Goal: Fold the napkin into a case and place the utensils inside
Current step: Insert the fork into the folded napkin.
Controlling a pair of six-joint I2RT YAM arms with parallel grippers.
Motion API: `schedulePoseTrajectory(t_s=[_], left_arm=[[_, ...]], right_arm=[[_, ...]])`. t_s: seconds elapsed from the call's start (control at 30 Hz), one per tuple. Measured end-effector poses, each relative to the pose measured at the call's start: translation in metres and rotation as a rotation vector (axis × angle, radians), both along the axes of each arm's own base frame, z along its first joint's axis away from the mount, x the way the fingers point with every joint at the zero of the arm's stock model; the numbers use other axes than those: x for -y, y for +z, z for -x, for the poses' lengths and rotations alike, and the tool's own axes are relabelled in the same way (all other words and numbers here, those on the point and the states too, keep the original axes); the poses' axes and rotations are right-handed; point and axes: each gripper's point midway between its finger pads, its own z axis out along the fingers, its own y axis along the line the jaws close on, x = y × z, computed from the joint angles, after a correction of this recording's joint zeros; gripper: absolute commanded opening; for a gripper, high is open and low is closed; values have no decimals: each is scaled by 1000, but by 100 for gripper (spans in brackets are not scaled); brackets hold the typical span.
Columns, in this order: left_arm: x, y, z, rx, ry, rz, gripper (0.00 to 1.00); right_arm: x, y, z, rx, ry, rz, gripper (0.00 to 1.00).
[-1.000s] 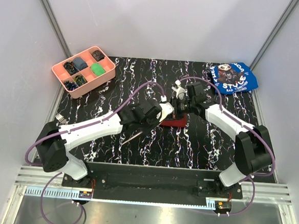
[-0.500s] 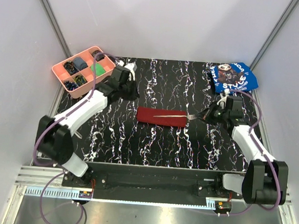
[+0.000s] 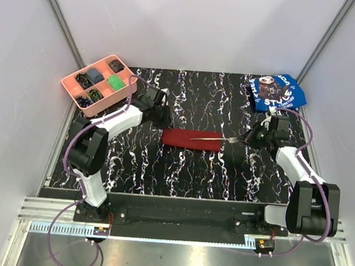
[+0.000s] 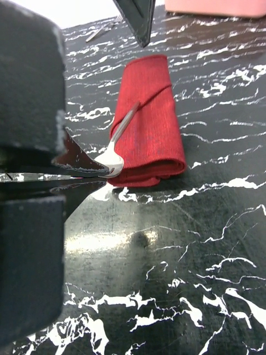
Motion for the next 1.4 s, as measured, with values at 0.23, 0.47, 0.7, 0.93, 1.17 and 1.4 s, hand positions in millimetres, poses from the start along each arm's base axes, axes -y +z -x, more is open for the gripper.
schedulePoseTrajectory(t_s=[0.23,0.47,0.7,0.93,1.17,1.4], left_arm=[[-4,-12,-2,-27,13,-13,2],[-6,-32,0,-68,17,-37,1],[-10,-40,0,-82,22,-58,1],[-15,-48,4,-98,29,-65,1],[-22,-49,10,-106,42,-67,1],[-24,-50,9,-111,60,-59,0]], right_arm=[[1,-15,-4,-28,18,18,0],[1,-16,-9,-22,20,19,0],[10,-5,-20,12,0,22,0],[8,-15,-24,-6,25,8,0],[-1,-14,-28,11,54,-42,0],[-10,-18,-34,13,67,-89,0]])
